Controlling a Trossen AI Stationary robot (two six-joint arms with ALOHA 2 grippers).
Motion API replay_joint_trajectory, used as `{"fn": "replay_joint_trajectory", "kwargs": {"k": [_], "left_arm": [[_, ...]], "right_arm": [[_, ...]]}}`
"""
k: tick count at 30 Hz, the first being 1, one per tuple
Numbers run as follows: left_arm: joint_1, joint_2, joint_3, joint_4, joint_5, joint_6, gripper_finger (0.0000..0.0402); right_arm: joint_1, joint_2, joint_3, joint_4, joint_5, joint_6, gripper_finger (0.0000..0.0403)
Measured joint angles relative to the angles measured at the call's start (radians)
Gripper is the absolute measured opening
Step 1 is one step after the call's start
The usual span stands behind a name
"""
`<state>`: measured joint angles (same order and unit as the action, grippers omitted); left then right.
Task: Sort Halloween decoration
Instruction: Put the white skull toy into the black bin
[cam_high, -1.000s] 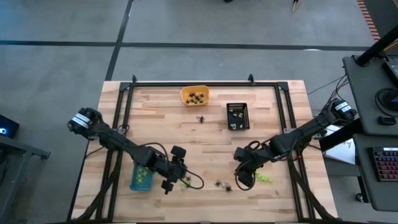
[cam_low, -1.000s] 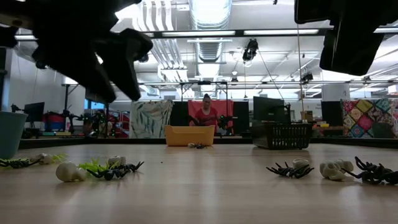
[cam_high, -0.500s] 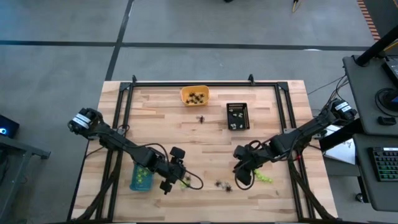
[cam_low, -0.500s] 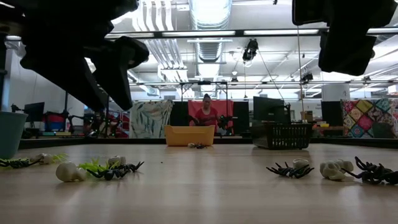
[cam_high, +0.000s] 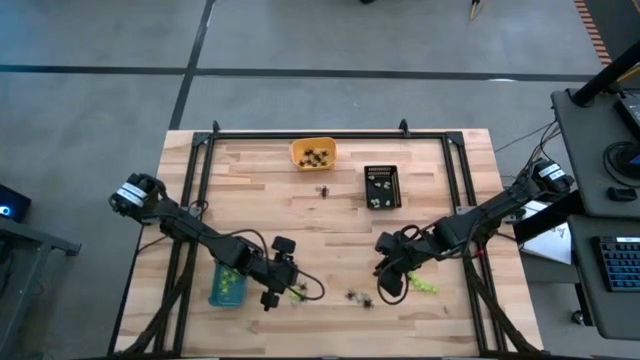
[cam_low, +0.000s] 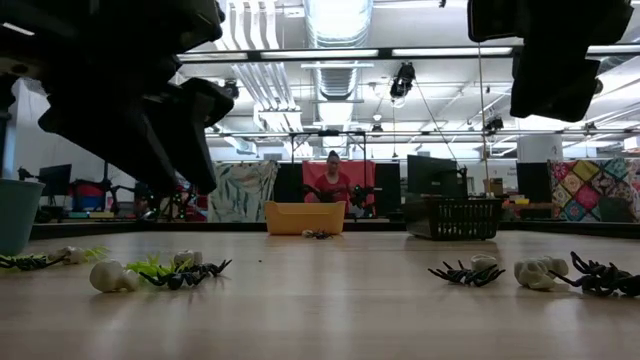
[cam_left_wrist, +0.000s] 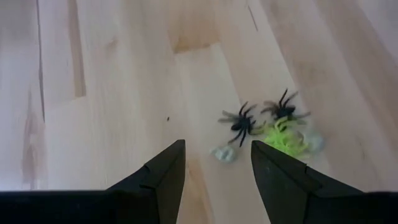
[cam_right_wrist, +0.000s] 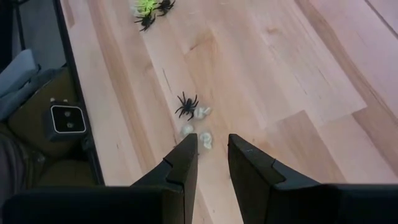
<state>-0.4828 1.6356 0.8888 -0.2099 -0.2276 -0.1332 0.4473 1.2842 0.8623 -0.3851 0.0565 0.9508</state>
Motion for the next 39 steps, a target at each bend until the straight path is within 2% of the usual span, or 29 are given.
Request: {"fn": "replay_joint_trajectory", "kwargs": {"k": [18,21,34,39], "left_arm": [[0.002,0.000,-0.176,0.304,-0.003,-0.042,0.0150],[0.003,0.000,-0.203,0.352,-0.031,-0.044,0.0150],[0.002,0.001,-0.223,0.412,-0.051,-0.015,0.0149],[0.001,0.066,-0.212,0.437,-0.024,-0.018,0.0149]], "right_arm": [[0.000,0.000,0.000,0.000,0.025,0.000,0.0079],[0.000,0.000,0.000,0.000,0.025,0.000,0.0079],[0.000,0.000,0.000,0.000,0.040,-0.003,0.0079],[0.000,0.000,0.000,0.000,0.051,-0.008,0.0079]]}}
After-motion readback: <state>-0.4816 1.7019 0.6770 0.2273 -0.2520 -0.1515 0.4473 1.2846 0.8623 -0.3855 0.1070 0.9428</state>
